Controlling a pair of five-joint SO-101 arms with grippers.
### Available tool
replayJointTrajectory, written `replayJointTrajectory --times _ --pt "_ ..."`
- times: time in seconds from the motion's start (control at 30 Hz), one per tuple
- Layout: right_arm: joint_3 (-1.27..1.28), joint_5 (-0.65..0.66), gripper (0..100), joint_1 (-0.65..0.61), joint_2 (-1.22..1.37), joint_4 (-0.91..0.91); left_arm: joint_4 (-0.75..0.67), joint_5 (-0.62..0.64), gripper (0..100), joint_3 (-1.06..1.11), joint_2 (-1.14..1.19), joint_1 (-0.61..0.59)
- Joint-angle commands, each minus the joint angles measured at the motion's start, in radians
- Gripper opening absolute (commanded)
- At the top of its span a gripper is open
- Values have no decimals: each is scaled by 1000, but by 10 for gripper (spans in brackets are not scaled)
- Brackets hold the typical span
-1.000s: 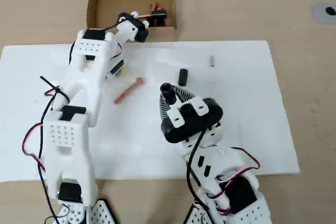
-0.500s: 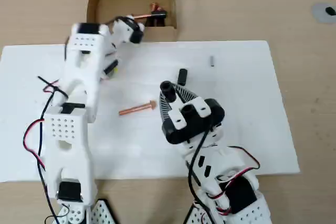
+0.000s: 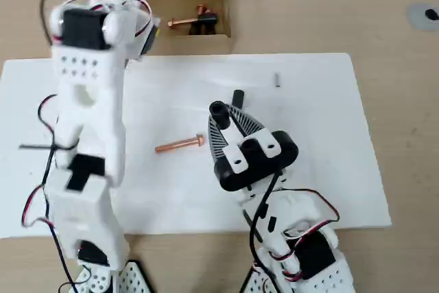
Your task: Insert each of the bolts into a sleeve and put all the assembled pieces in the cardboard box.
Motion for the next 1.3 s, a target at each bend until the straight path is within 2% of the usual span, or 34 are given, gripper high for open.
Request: replayJointTrajectory --times 0.0,0.13,0.37,0.57,0.7,0.83,1.1,1.27 --pt "-4 2 9 -1 -51 -26 5 169 12 -57 -202 23" --pt "-4 2 9 -44 -58 -31 5 422 9 -38 -398 14" --pt "27 2 9 -163 -59 -80 3 680 9 267 -802 34" --pt "85 6 9 -291 -56 -176 -9 703 10 585 -1093 117" --pt "99 6 9 -341 -53 -203 -110 697 10 842 -1242 121" --pt "93 6 9 -371 -58 -203 -273 695 8 1126 -1391 121" --pt "91 2 9 -390 -59 -203 -743 578 6 1654 -1641 124" --pt "99 0 9 -390 -59 -201 -902 569 6 1849 -1724 137"
